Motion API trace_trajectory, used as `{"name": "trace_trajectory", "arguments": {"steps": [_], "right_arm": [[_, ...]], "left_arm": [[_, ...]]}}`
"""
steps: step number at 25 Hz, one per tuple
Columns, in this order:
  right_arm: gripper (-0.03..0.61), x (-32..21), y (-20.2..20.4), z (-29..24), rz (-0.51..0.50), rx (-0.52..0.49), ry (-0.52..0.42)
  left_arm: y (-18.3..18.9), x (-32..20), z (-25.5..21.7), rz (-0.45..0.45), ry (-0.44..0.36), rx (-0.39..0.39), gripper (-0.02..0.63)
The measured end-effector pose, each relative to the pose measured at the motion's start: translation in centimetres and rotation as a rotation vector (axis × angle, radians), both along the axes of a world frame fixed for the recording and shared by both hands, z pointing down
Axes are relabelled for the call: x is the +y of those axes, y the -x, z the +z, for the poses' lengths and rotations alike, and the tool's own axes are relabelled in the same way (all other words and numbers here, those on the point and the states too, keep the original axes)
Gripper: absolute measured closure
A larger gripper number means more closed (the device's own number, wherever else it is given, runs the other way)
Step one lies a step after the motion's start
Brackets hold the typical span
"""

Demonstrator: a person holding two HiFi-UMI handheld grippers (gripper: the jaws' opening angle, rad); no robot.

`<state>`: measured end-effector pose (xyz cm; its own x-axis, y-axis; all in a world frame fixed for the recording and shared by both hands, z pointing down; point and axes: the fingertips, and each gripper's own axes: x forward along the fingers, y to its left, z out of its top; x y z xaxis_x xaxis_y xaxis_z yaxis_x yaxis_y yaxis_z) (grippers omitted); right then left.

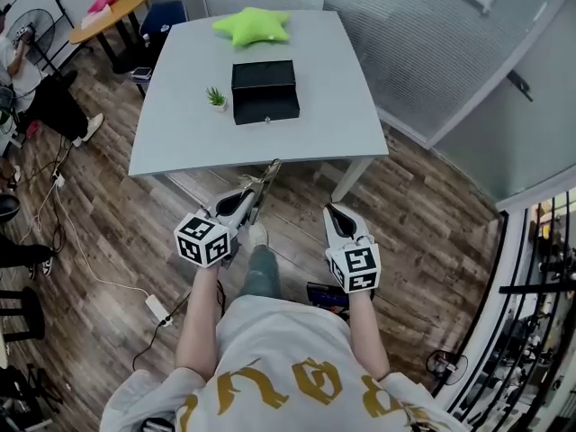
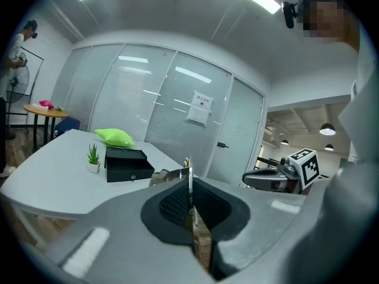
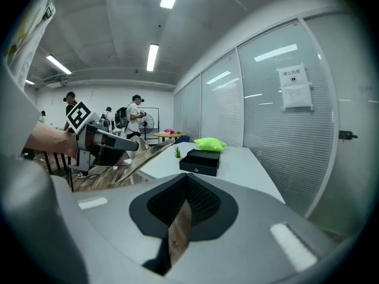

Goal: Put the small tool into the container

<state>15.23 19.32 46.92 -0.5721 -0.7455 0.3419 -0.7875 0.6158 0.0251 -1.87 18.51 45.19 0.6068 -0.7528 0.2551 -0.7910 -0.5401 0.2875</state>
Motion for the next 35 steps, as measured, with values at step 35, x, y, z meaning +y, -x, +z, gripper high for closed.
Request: {"name": "trace_trajectory", "arguments": {"steps": [35], "right_arm": [[0.555,-33.6,9.6,1.9,0.16,0.051,0.052]], "left_arm": [[6.8,-36.2,4.2,0.276,0.102,-0.025,0.612]]}}
